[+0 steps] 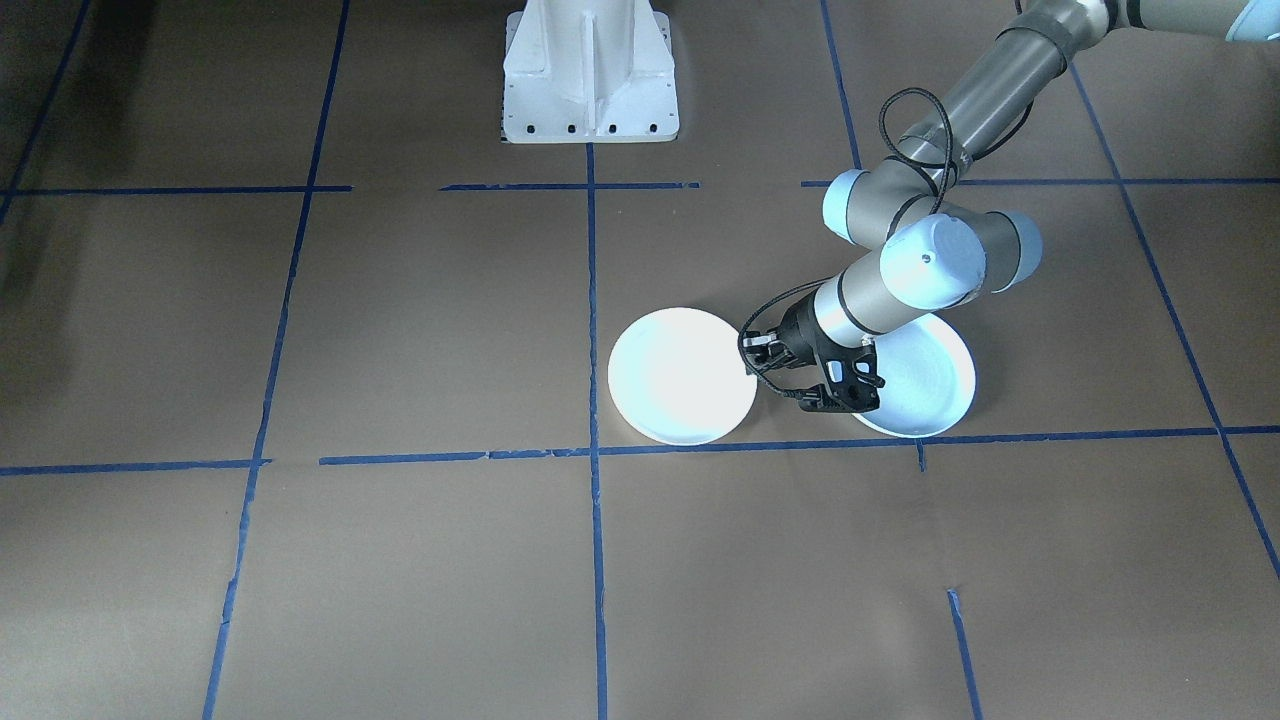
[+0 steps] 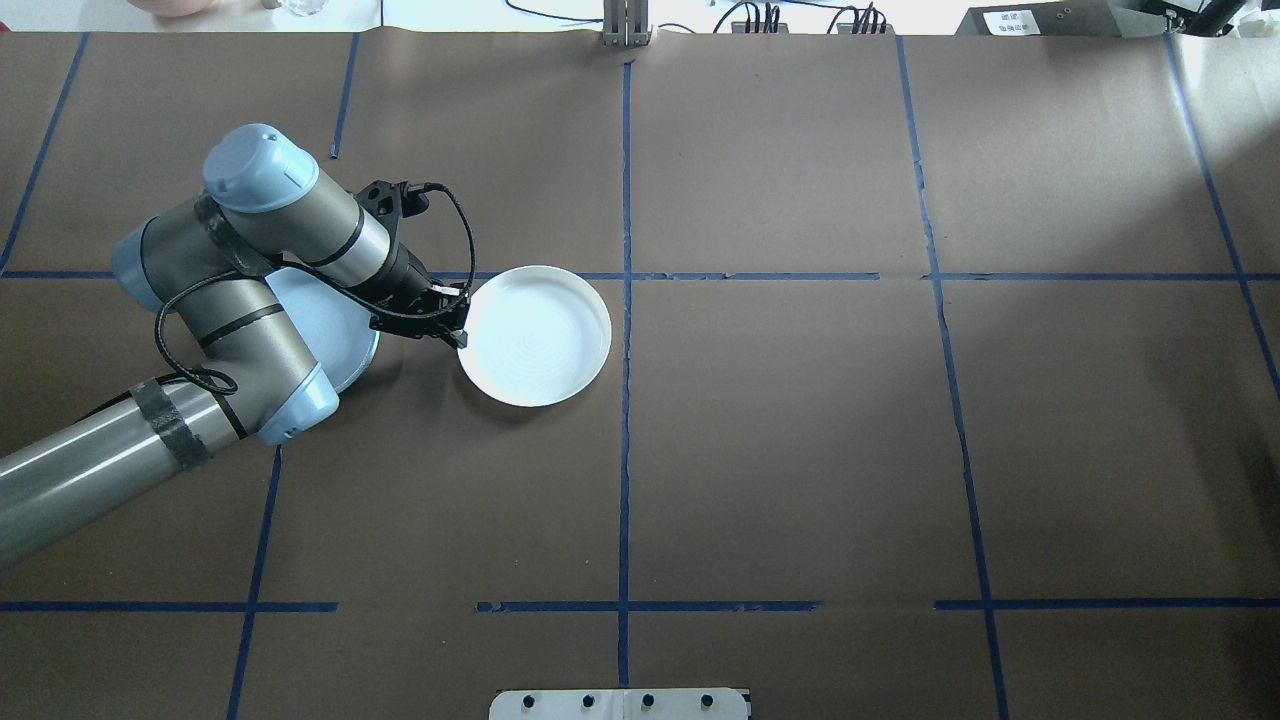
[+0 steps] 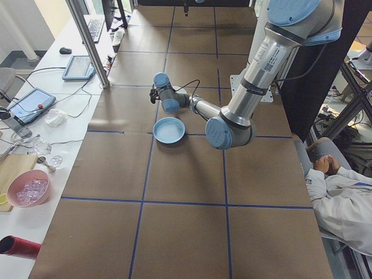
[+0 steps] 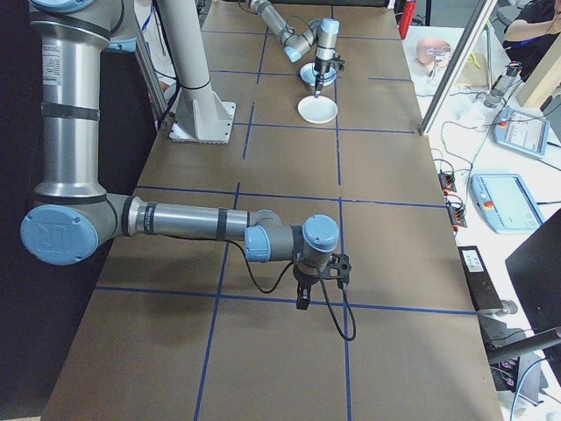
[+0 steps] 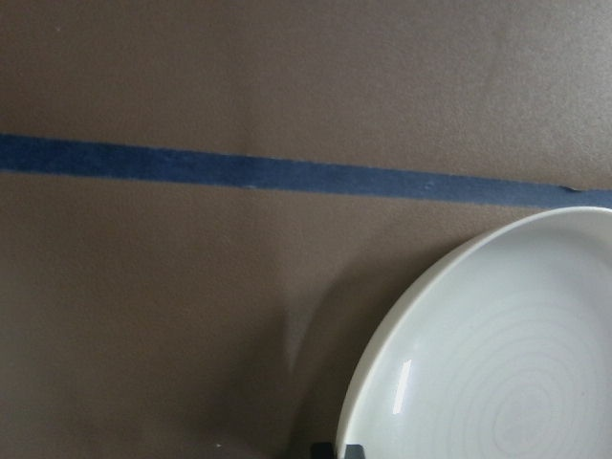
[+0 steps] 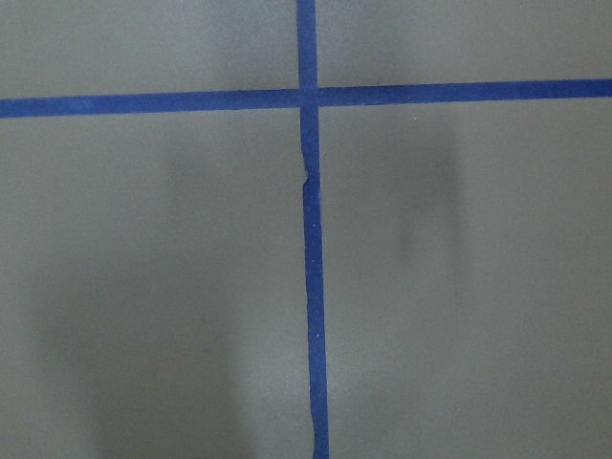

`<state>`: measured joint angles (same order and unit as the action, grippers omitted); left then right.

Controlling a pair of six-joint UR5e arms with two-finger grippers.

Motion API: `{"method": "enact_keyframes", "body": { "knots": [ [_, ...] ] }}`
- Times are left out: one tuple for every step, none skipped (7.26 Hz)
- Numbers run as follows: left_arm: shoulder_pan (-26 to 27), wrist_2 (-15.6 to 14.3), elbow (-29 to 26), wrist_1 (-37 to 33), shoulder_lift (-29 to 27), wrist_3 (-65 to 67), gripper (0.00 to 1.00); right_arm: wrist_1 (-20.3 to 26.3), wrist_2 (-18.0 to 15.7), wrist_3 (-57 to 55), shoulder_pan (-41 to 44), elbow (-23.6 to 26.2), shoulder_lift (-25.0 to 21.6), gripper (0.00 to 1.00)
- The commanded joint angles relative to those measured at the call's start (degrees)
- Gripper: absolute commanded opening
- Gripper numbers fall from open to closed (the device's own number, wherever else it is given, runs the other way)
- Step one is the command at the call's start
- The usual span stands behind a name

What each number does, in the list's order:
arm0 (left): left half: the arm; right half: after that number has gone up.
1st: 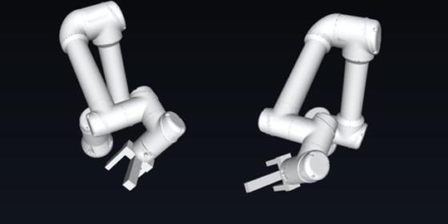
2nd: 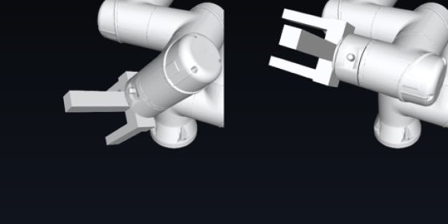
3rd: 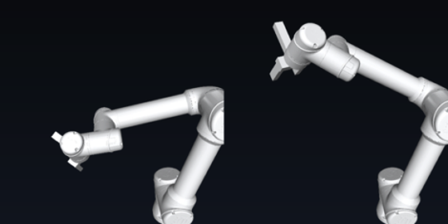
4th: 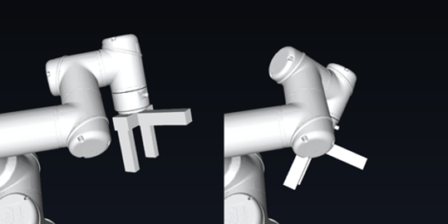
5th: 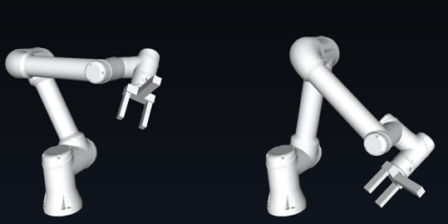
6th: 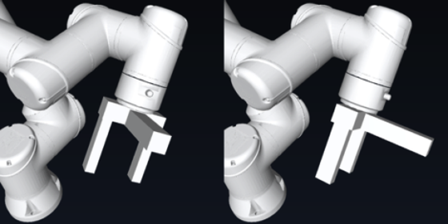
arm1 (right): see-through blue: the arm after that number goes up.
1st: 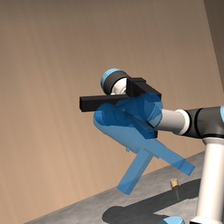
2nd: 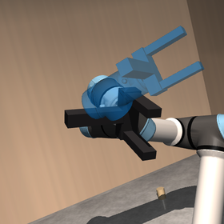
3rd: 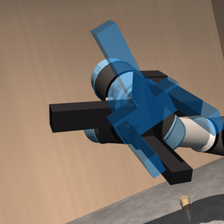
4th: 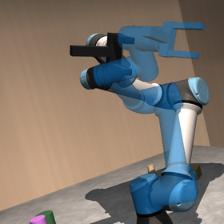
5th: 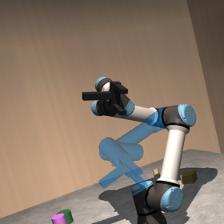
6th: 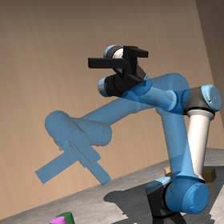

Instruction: Stack plate in center

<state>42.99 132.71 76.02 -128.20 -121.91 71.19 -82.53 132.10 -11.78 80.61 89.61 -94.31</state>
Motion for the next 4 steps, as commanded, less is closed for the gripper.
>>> {"method": "enact_keyframes", "body": {
  "knots": [
    [4.0,0.5,3.1,0.1,2.5,-0.6,0.00,0.0,0.0,0.0,0.0,0.0,0.0,1.00],
    [7.5,2.4,6.5,0.0,7.0,-2.9,0.00,0.0,0.0,0.0,0.0,0.0,0.0,1.00],
    [11.6,6.1,8.4,0.1,11.0,-7.1,0.00,0.0,0.0,0.0,0.0,0.0,0.0,1.00],
    [15.4,8.3,8.8,0.1,14.4,-10.9,0.00,0.0,0.0,0.0,0.0,-0.1,0.0,1.00]
  ]
}}
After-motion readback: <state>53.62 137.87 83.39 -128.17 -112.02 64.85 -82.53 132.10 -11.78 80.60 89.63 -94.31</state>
